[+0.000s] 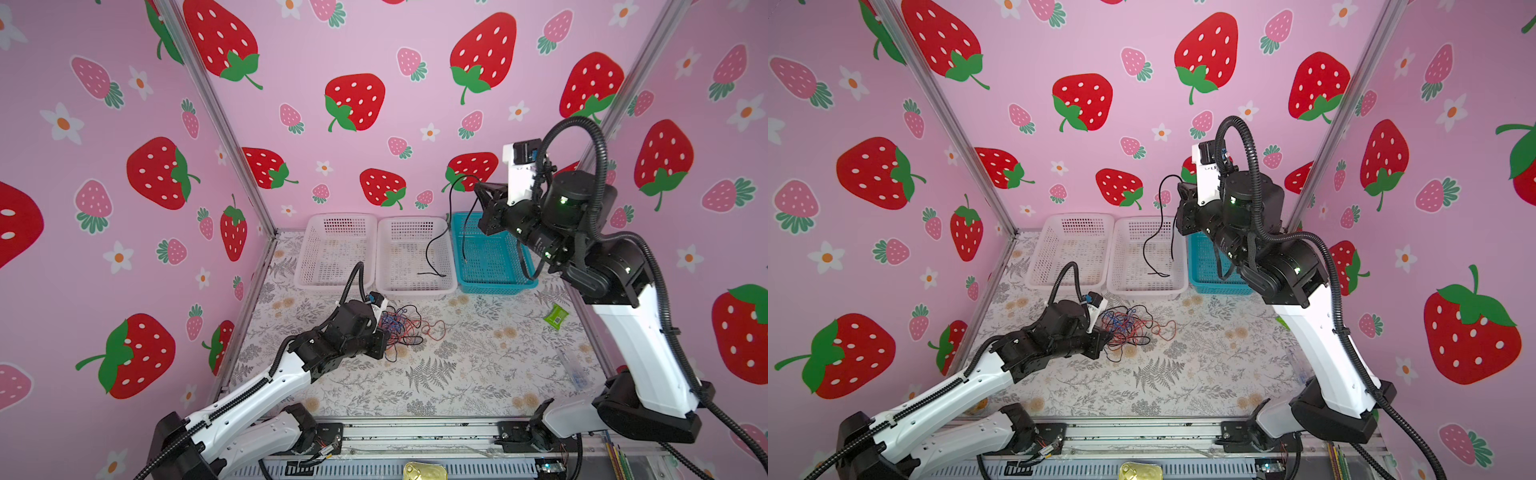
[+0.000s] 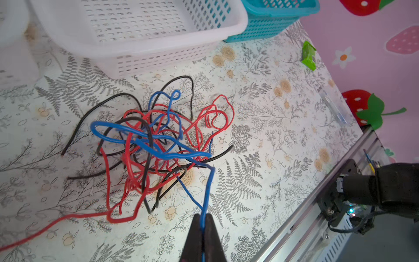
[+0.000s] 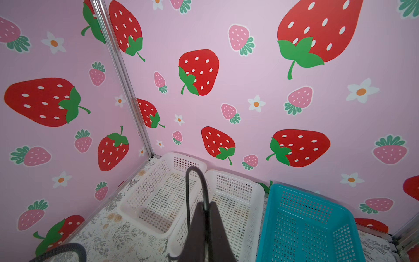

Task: Untangle and sort cables by color
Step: Place the cable in the container.

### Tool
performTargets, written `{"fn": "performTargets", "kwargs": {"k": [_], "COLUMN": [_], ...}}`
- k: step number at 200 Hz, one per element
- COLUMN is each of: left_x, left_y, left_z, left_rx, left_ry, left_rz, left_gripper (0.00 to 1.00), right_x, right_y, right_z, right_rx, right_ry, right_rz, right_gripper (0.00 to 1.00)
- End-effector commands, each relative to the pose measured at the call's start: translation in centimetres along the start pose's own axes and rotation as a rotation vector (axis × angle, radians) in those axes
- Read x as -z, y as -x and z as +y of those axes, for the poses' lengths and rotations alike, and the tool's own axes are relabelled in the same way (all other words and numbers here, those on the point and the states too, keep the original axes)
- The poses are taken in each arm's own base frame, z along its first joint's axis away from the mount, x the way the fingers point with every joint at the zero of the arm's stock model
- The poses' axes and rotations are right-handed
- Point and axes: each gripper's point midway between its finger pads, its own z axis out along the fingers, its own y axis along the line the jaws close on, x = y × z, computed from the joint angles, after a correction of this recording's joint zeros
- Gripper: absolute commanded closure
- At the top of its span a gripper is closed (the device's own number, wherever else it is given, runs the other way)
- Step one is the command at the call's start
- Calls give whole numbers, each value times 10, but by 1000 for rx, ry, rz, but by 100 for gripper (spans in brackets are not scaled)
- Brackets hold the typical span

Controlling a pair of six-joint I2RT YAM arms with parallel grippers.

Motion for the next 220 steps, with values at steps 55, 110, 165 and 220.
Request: {"fn": "performTargets", "kwargs": {"k": [55,110,165,220], "left_x": [-6,-1,9,11], "left_y": [10,-1,-9,-14], "left_z": [-18,-31,-34,-28], "left_rx": [-125,-246,-299,-285], "left_ry": [-95,-163,-176,-143], "left_rz": [-52,22,6,1], "left_gripper": [100,100,100,100], "right_x": [-53,-99,-144,-174], "right_y": [-3,-35,-89,-146], "right_z": [-11,-27,-45,-48], "right_rx": [-31,-63,-83,-103], "right_ry": [61,70,34,20], "right_rz": [-4,66,175,261], "right_gripper": [100,100,100,100]}}
